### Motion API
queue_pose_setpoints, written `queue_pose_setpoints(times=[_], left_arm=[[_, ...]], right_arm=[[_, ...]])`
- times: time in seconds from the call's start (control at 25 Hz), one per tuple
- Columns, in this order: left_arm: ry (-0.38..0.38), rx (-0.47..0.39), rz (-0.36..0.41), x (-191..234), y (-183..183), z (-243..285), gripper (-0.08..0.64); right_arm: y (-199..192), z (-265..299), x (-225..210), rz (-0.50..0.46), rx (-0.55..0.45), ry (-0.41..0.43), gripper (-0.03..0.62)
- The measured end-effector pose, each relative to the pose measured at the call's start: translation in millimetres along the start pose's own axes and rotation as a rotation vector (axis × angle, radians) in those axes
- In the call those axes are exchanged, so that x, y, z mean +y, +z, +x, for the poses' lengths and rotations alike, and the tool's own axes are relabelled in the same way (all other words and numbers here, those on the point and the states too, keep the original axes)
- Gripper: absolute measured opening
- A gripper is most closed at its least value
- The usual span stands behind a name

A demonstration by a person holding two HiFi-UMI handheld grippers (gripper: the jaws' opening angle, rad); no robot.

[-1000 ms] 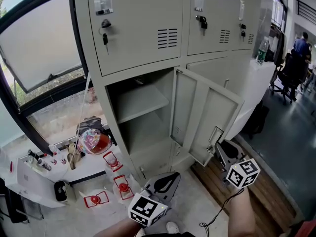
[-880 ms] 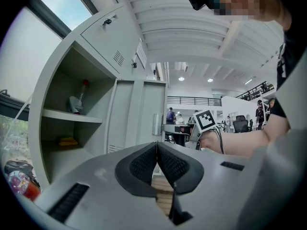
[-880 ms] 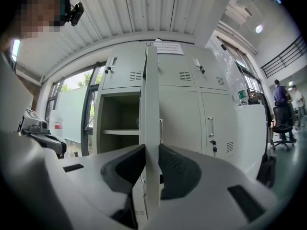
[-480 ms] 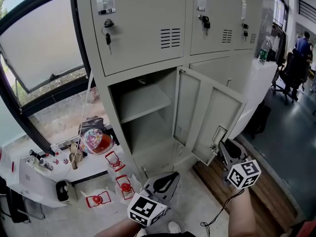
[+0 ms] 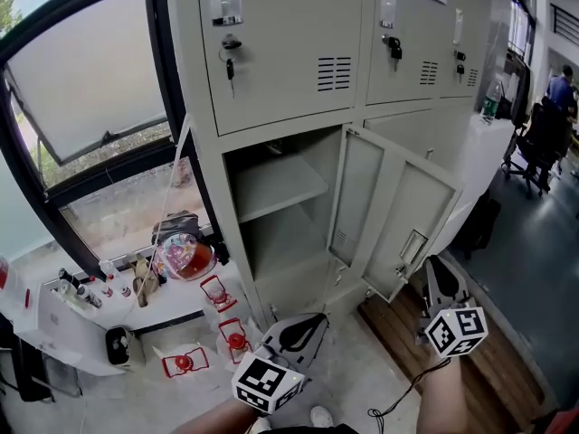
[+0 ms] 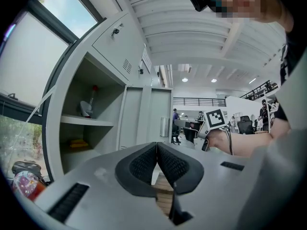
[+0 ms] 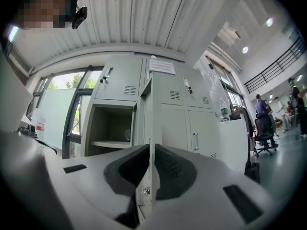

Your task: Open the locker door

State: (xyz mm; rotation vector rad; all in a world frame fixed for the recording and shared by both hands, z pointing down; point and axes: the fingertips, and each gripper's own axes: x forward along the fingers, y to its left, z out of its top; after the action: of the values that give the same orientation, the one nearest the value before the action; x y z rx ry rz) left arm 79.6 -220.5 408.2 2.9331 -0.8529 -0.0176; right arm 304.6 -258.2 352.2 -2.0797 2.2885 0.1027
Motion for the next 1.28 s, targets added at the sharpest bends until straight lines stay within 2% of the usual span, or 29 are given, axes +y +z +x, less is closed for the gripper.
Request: queue_pose_setpoints(times=[0.04, 0.08, 0.52, 0.84, 1.12, 1.28], left_arm=[[0.006, -0.003, 0.0, 1.8, 1.0, -3.2, 0.017], [0.011, -0.007, -0.001, 3.5, 1.9, -6.4, 0.017], [0.11, -0.015, -0.009, 27.8, 5.7, -50.3, 0.017], [0.186, -0.012, -0.018, 46.9, 3.1, -86.9, 0.017], [0.241, 0.005, -0.017, 58.3, -4.2, -109.7, 0.017], [0.248, 0.011, -0.026, 58.8, -8.9, -116.5, 0.017]], right_arm=[[3.8, -2.5, 5.2, -0.001, -0.006, -0.001, 0.064], [6.9, -4.1, 12.3, -0.002, -0.009, 0.009, 0.055], [5.4, -5.7, 142.1, -0.019, 0.032, 0.266, 0.054], [-16.9, -10.3, 224.6, -0.033, 0.098, 0.392, 0.054], [-42.0, -19.3, 262.3, -0.02, 0.151, 0.463, 0.054], [-53.2, -26.4, 273.1, -0.018, 0.175, 0.486, 0.054]])
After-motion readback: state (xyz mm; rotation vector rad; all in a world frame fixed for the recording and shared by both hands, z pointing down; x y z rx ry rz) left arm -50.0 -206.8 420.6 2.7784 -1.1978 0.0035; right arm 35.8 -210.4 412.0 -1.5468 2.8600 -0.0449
